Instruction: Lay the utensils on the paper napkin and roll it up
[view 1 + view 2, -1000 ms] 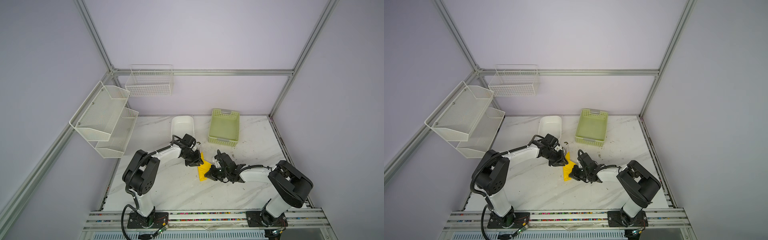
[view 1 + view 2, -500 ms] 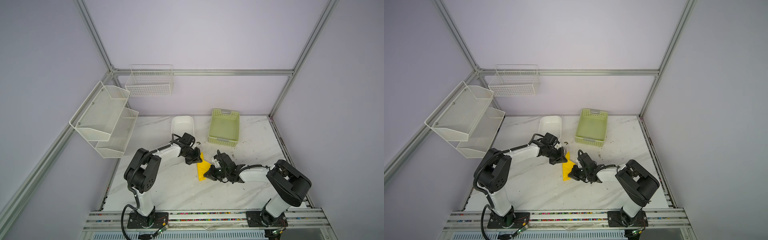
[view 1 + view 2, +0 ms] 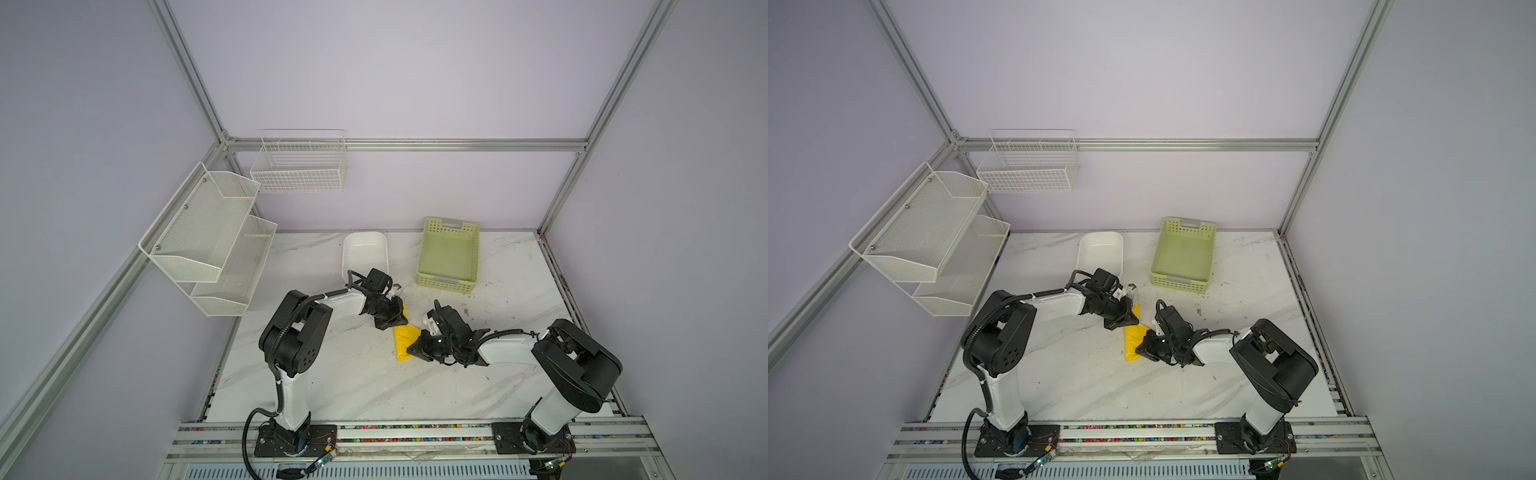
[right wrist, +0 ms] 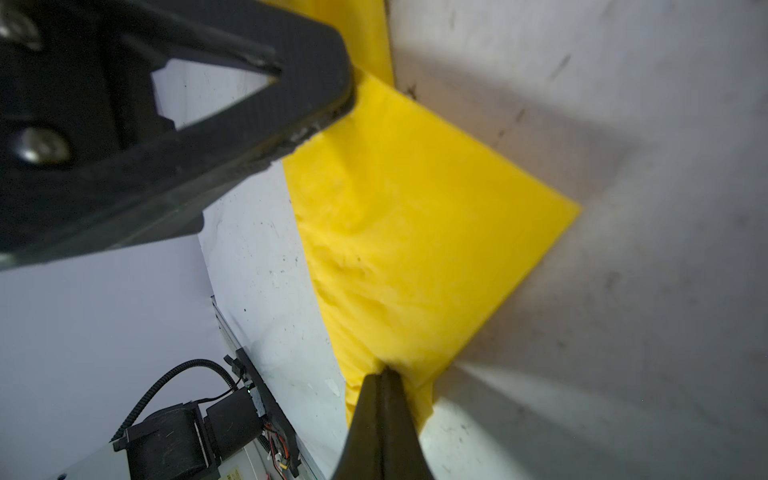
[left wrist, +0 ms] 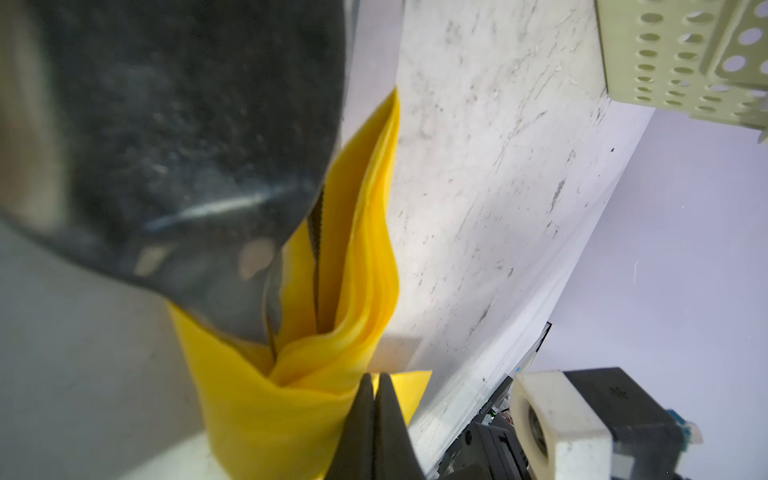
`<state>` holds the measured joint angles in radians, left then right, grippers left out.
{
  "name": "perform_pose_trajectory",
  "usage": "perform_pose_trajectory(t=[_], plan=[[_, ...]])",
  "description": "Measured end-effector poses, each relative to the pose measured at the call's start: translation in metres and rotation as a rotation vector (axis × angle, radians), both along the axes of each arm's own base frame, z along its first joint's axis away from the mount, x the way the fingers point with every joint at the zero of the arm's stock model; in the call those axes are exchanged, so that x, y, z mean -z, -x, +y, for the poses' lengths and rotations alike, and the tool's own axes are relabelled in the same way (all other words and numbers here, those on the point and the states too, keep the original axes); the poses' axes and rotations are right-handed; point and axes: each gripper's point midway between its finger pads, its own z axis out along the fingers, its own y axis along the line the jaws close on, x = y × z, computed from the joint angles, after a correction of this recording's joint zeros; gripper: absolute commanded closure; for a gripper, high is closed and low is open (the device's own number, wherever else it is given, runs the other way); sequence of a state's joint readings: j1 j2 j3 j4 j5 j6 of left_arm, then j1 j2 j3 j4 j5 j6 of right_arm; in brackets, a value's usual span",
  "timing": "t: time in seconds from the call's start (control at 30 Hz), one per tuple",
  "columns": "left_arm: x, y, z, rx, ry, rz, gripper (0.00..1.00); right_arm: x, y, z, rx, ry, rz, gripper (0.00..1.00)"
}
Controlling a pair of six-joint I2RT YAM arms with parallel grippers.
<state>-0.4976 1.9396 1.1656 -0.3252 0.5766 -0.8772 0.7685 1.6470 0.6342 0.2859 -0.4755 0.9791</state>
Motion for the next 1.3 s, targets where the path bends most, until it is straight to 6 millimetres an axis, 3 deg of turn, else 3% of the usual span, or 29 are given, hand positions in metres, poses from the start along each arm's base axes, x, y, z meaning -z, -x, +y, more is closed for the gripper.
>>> perform_pose_trajectory(t=[0.3,0.5,0.7,0.87,1.03,1.2,1.3], plan=[[0.003,0.001,-0.002,0.011,0.037,-0.015,0.99,-0.002,-0.001,-0.001,0.003,0.012,-0.001,0.91],[0.003,0.001,-0.004,0.019,0.057,-0.028,0.99,-0.010,-0.004,-0.017,0.033,0.061,-0.006,0.82],[0.003,0.001,-0.004,0.019,0.059,-0.029,0.99,-0.029,-0.019,-0.018,0.065,0.071,-0.039,0.82],[0.004,0.001,-0.004,0.021,0.065,-0.035,0.99,-0.043,-0.035,-0.011,0.060,0.055,-0.081,0.91],[0.004,0.001,-0.004,0.021,0.068,-0.036,0.99,-0.027,-0.051,-0.003,0.039,0.083,-0.073,0.97],[0.004,0.000,-0.003,0.020,0.070,-0.038,1.00,0.001,-0.051,-0.006,0.025,0.130,-0.030,0.98],[0.004,0.000,-0.003,0.020,0.071,-0.036,0.99,0.001,-0.051,-0.006,0.021,0.127,-0.029,0.99]])
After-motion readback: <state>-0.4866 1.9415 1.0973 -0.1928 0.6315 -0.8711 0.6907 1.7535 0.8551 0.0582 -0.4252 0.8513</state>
